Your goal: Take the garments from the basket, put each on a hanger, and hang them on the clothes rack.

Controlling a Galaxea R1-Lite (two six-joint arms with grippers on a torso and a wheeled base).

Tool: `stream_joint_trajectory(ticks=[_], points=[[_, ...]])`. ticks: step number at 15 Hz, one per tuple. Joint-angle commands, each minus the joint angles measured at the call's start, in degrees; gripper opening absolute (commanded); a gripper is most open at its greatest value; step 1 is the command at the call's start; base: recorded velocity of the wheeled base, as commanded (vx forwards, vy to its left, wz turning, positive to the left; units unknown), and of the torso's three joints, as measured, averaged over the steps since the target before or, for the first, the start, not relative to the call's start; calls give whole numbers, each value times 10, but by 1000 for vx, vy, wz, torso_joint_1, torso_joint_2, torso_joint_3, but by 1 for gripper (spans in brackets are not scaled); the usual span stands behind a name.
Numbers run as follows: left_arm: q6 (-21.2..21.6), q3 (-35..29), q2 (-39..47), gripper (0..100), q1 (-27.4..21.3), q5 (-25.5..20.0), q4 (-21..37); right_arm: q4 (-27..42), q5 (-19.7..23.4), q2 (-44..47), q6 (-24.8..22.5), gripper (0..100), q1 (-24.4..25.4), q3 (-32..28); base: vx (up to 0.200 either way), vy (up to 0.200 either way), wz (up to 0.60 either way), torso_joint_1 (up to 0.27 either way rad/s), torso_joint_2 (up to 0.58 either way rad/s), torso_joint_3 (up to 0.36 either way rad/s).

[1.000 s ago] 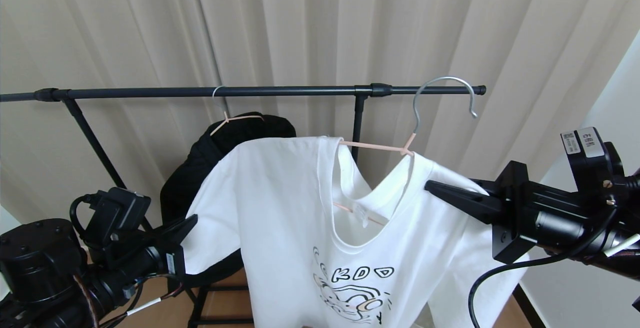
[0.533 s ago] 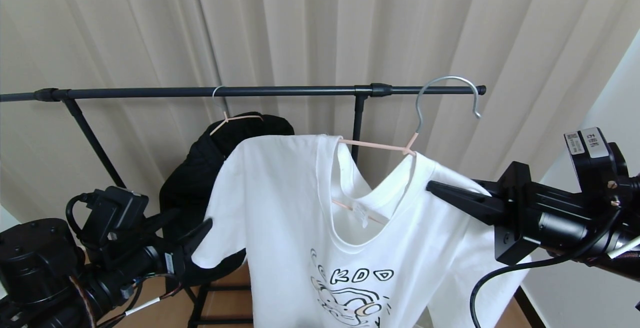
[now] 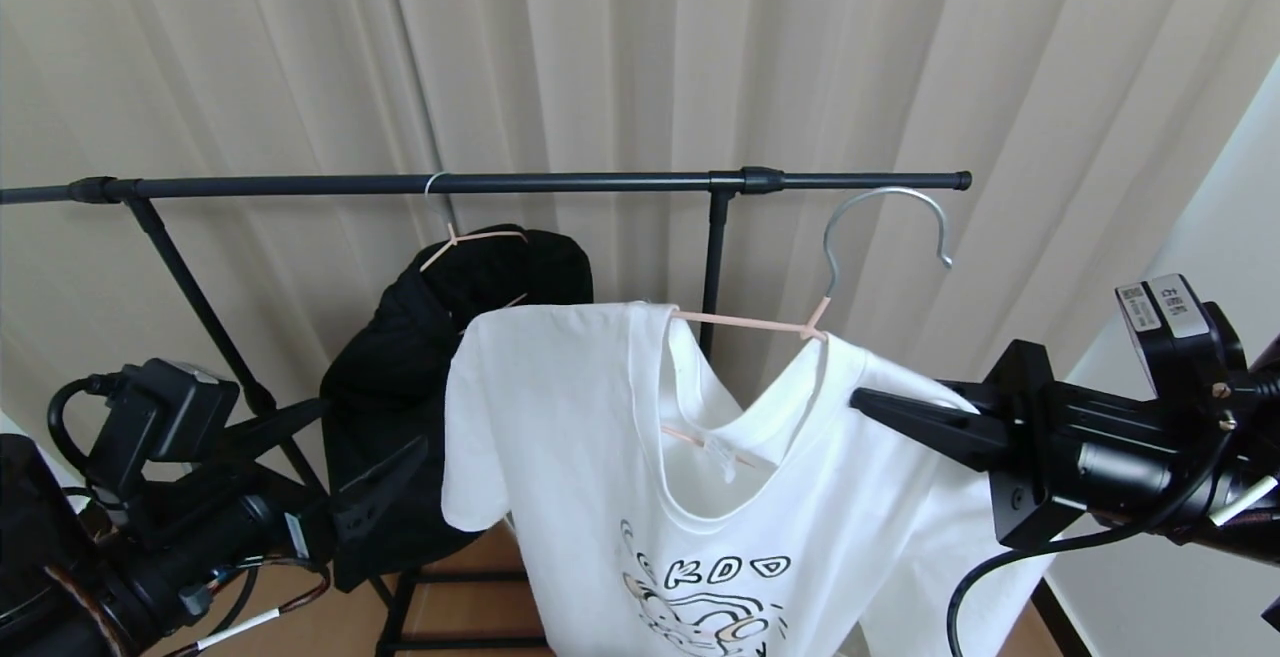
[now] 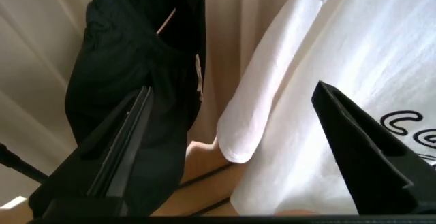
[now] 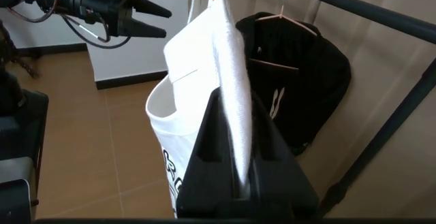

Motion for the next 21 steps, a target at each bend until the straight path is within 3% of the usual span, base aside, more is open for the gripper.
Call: stream_joint_trajectory(ticks=[1, 2, 4, 7, 10, 14, 16, 18, 21], points=[[-20, -85, -123, 100, -1, -43, 150, -1, 10, 18, 0, 0, -12, 1, 0, 0, 0, 0, 0, 0], [-29, -133, -164, 100, -1, -73, 254, -2, 27, 23, -1, 0, -19, 1, 0, 0, 0, 0, 0, 0], [-38, -200, -207, 100, 0, -135, 403, -2, 61, 23, -1, 0, -32, 6, 0, 0, 0, 0, 0, 0], [-38, -288, -210, 100, -2, -212, 542, -50, 120, 50, -3, 0, -54, 26, 0, 0, 0, 0, 0, 0], [-37, -326, -172, 100, -54, -216, 552, -108, 129, 87, -2, 0, -53, 42, 0, 0, 0, 0, 0, 0], [-8, -373, -93, 100, -104, -217, 556, -115, 132, 96, -1, 0, -48, 42, 0, 0, 0, 0, 0, 0], [-5, -451, -48, 100, -154, -217, 625, -115, 132, 95, -1, 0, -41, 43, 0, 0, 0, 0, 0, 0], [37, -512, -12, 100, -179, -217, 695, -115, 132, 94, -1, 0, -38, 47, 0, 0, 0, 0, 0, 0], [153, -596, 42, 100, -181, -217, 795, -115, 132, 95, -1, 0, -34, 49, 0, 0, 0, 0, 0, 0]])
